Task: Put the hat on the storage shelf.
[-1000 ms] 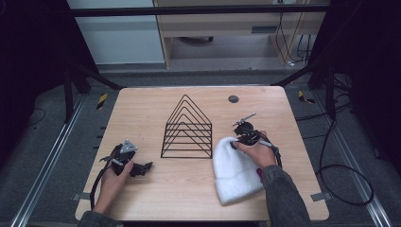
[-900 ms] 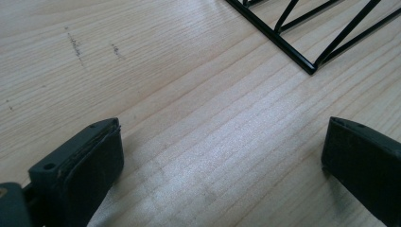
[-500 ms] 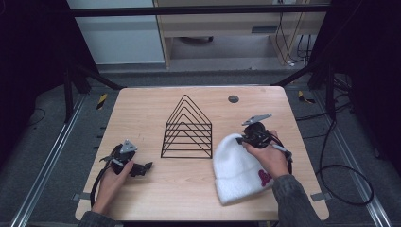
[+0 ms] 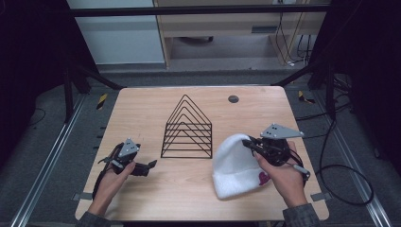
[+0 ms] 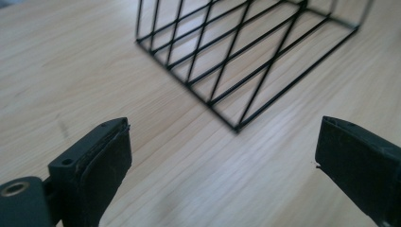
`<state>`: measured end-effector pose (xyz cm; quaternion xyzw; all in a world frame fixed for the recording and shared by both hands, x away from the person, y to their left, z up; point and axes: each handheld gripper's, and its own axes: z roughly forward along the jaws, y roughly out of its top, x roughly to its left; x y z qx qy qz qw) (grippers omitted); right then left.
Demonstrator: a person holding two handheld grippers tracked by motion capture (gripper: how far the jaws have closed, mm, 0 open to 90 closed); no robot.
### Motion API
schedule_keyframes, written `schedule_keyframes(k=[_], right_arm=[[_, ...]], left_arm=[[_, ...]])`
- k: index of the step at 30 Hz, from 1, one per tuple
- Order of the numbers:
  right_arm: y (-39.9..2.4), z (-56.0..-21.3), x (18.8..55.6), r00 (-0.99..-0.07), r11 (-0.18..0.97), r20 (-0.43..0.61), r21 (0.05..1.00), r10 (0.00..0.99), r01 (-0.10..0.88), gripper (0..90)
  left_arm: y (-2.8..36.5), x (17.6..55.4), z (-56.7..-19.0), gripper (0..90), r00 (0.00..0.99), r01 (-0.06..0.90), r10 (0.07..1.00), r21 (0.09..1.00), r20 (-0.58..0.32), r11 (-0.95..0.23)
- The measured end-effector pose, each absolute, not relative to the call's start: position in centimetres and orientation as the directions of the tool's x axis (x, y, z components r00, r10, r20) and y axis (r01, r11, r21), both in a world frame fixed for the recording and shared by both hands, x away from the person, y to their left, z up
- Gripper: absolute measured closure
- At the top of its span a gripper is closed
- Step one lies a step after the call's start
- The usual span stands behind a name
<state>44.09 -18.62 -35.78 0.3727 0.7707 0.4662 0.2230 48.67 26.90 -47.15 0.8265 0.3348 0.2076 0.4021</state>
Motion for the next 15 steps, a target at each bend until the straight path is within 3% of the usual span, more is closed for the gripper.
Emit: schedule_keyframes(k=[15], right_arm=[[-17.9,-31.0,43.6,-0.628,0.275,-0.051,0.924,0.777,0.265,83.5]], left_arm=[[25.6,48.4,-39.6,4.0,0.718,0.285,0.691,0.868,0.088,-0.407]])
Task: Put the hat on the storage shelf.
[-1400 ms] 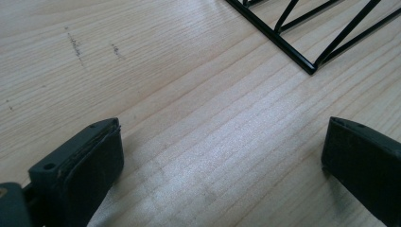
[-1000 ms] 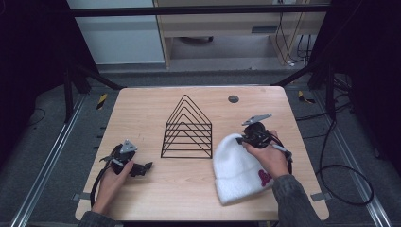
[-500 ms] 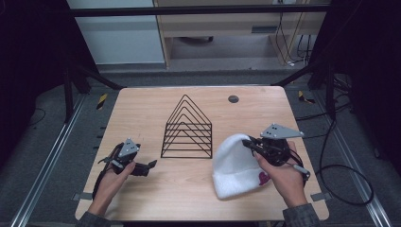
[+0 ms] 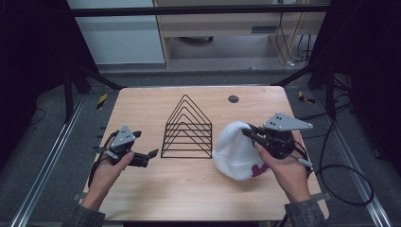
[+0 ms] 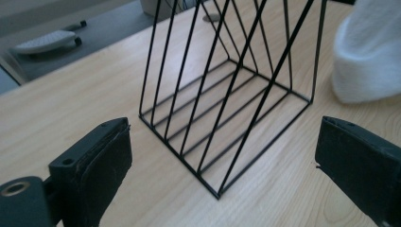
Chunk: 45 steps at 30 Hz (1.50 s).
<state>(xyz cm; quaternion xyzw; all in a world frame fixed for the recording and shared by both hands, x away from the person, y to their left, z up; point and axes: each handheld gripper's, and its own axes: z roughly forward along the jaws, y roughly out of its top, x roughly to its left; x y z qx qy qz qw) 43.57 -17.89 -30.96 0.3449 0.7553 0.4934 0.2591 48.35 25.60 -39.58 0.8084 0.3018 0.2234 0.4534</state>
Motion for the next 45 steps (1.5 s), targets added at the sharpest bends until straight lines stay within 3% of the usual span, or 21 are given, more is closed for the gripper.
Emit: schedule_keyframes(k=[8,22,45], right_arm=[[-17.8,-27.6,45.3,-0.58,0.235,-0.066,0.947,0.812,0.221,83.5],[-15.9,-21.8,49.0,-0.53,0.223,-0.105,0.961,0.841,0.164,83.5],[-10.9,-18.5,53.0,-0.543,0.159,-0.071,0.98,0.837,0.116,83.4]], left_arm=[[24.6,49.1,-36.3,3.9,0.735,0.249,0.668,0.871,0.115,-0.423],[23.2,49.9,-33.6,4.1,0.772,0.241,0.628,0.867,0.101,-0.436],[21.7,51.5,-31.3,7.5,0.768,0.253,0.638,0.891,0.053,-0.378]])
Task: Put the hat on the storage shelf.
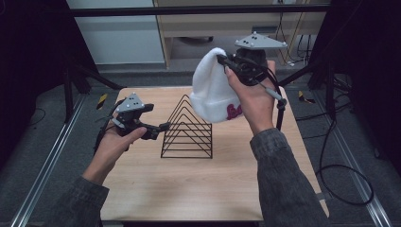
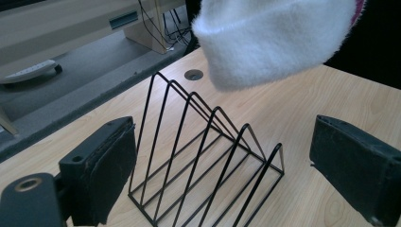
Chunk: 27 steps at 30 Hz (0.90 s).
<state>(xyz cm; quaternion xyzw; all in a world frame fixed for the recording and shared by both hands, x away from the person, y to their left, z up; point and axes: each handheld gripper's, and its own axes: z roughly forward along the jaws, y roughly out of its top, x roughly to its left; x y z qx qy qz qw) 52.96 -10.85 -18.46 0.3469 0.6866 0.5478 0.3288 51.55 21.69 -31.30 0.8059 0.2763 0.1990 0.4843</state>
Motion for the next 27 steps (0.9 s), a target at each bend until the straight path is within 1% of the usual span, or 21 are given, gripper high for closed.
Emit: schedule_keyframes(k=[11,19,24,27], right_arm=[[-7.7,-16.4,53.2,-0.588,0.149,-0.074,0.986,0.806,0.08,83.4],[-5.9,-16.6,53.2,-0.62,0.159,-0.076,0.984,0.781,0.08,83.4],[-5.0,-16.7,52.8,-0.644,0.165,-0.08,0.984,0.761,0.073,83.3],[-4.7,-16.8,52.7,-0.652,0.163,-0.079,0.984,0.754,0.069,83.3]], left_arm=[[21.9,51.7,-31.4,7.5,0.76,0.26,0.649,0.892,0.047,-0.369],[22.1,51.7,-31.9,7.4,0.755,0.267,0.654,0.889,0.047,-0.372],[22.8,51.8,-32.0,7.4,0.74,0.277,0.672,0.899,0.026,-0.339],[22.8,51.9,-32.0,7.4,0.741,0.274,0.67,0.899,0.029,-0.342]])
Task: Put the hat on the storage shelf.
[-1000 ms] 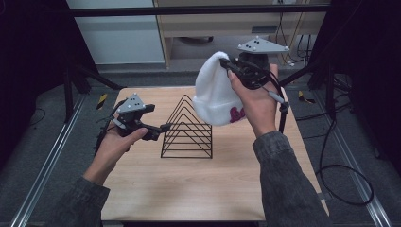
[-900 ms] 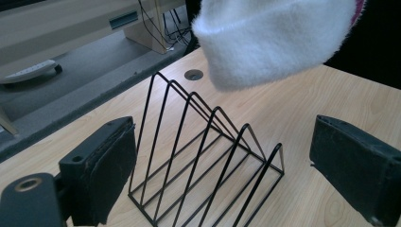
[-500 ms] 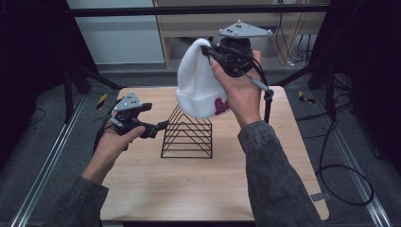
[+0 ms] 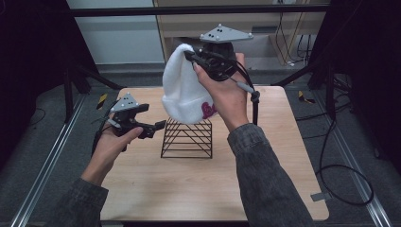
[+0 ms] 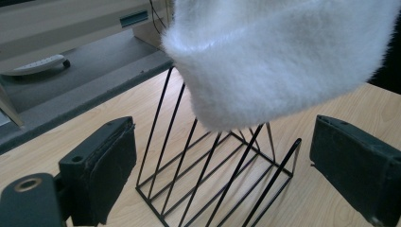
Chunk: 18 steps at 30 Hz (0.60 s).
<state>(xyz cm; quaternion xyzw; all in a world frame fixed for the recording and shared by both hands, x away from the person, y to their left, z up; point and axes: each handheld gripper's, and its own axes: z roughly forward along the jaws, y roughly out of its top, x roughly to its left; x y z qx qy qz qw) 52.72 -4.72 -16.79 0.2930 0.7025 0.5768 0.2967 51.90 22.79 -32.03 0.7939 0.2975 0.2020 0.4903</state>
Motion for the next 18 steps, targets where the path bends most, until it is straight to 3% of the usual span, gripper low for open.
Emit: schedule_keyframes(k=[10,17,18], right_arm=[[-3.9,-16.9,52.4,-0.687,0.147,-0.061,0.987,0.725,0.067,83.3],[-3.3,-16.9,51.9,-0.711,0.148,-0.062,0.987,0.7,0.061,83.3],[-3.1,-17.0,51.8,-0.719,0.153,-0.065,0.987,0.692,0.058,83.2]], left_arm=[[22.6,52.3,-32.2,6.9,0.751,0.262,0.66,0.909,0.019,-0.324],[22.3,53.7,-32.6,8.6,0.775,0.306,0.628,0.907,-0.061,-0.29],[22.3,54.0,-32.5,9.4,0.784,0.33,0.611,0.908,-0.111,-0.258]])
